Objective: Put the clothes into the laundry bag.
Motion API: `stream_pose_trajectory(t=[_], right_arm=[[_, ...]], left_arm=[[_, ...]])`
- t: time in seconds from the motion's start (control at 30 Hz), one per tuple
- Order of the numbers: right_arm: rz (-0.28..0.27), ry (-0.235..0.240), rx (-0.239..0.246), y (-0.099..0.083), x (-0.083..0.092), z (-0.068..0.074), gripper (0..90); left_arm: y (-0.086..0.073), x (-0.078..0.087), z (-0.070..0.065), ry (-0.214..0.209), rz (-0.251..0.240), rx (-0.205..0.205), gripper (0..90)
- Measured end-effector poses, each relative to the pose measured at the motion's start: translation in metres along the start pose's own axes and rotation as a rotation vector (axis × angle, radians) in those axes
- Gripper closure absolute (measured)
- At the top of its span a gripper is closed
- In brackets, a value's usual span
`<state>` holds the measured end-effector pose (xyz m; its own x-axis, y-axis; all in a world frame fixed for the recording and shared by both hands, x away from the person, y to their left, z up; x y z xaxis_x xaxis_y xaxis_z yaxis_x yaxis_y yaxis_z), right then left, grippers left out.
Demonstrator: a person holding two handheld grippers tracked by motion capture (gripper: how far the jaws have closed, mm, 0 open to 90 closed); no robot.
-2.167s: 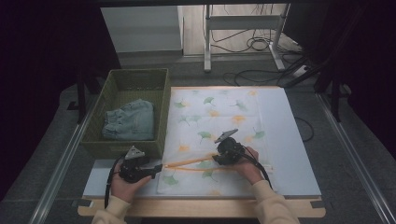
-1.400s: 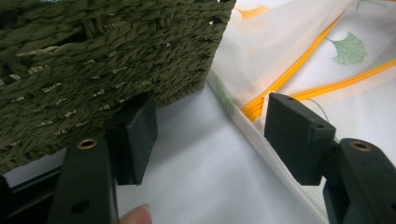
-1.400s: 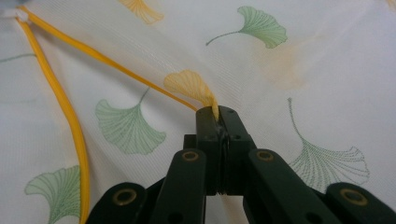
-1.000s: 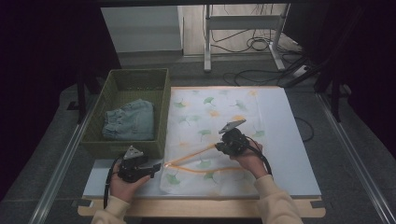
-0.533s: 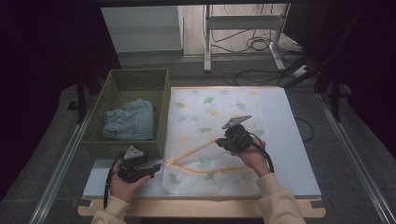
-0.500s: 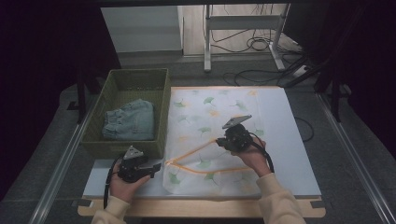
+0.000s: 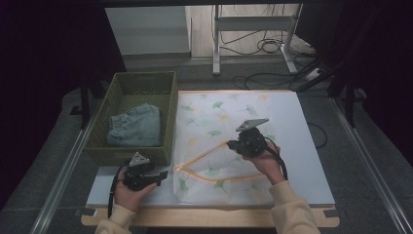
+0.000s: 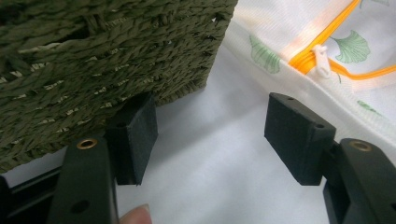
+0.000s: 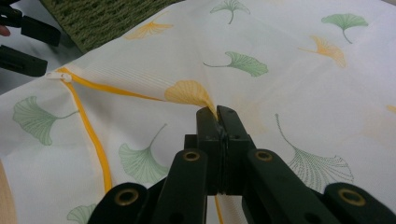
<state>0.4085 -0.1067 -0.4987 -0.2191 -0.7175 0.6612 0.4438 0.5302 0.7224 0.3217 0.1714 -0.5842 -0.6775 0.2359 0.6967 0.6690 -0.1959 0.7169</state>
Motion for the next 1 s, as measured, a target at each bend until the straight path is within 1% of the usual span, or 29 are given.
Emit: stream_pose_trajectory(t=[0.17,0.37,0.53,0.6,0.63,0.7,0.73,0.77,0.8,0.93,1.0], right_arm=[[-0.025,0.002,-0.005,0.003,0.004,0.0,88.4],[-0.039,-0.002,-0.001,0.004,0.007,0.001,88.4],[-0.044,0.001,0.005,0.006,0.009,0.003,88.4],[-0.042,0.001,0.006,0.005,0.009,0.003,88.4],[-0.041,0.001,0.006,0.005,0.009,0.003,88.4],[-0.039,0.002,0.0,0.004,0.008,0.002,88.4],[-0.039,0.002,0.0,0.004,0.008,0.002,88.4],[-0.039,0.003,-0.002,0.004,0.008,0.001,88.4],[-0.039,0.003,-0.002,0.004,0.008,0.001,88.4],[-0.04,0.004,0.0,0.003,0.008,0.0,88.4],[-0.039,0.003,0.002,0.003,0.007,0.0,88.4]], left_arm=[[-0.001,-0.001,-0.001,-0.003,0.007,-0.005,34.2],[-0.001,-0.001,-0.001,-0.004,0.005,-0.003,34.2],[0.0,0.0,-0.001,-0.005,0.004,-0.003,34.2],[0.0,0.0,-0.002,-0.012,0.006,0.001,34.9],[0.0,0.001,-0.002,-0.021,0.009,0.004,34.9],[0.002,0.004,-0.002,-0.03,0.009,0.002,37.9],[0.002,0.004,-0.002,-0.03,0.009,0.002,38.2],[0.003,0.006,-0.002,-0.043,0.007,0.006,38.3],[0.003,0.006,-0.002,-0.043,0.007,0.006,38.5],[0.004,0.012,-0.004,-0.05,0.003,-0.004,38.7],[0.008,0.018,-0.006,-0.057,-0.013,-0.022,38.8]])
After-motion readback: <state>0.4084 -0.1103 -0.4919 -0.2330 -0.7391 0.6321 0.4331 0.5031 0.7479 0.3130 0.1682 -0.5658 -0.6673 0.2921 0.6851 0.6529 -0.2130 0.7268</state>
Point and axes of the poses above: each handheld gripper's, and its own axes: x roughly backward along the jaws, y roughly out of its top, z roughly to its left, the point moved 8 cm from there along -x, roughly forward along the jaws, and after that the axes turned 14 degrees about y, right-handed, at the moved point
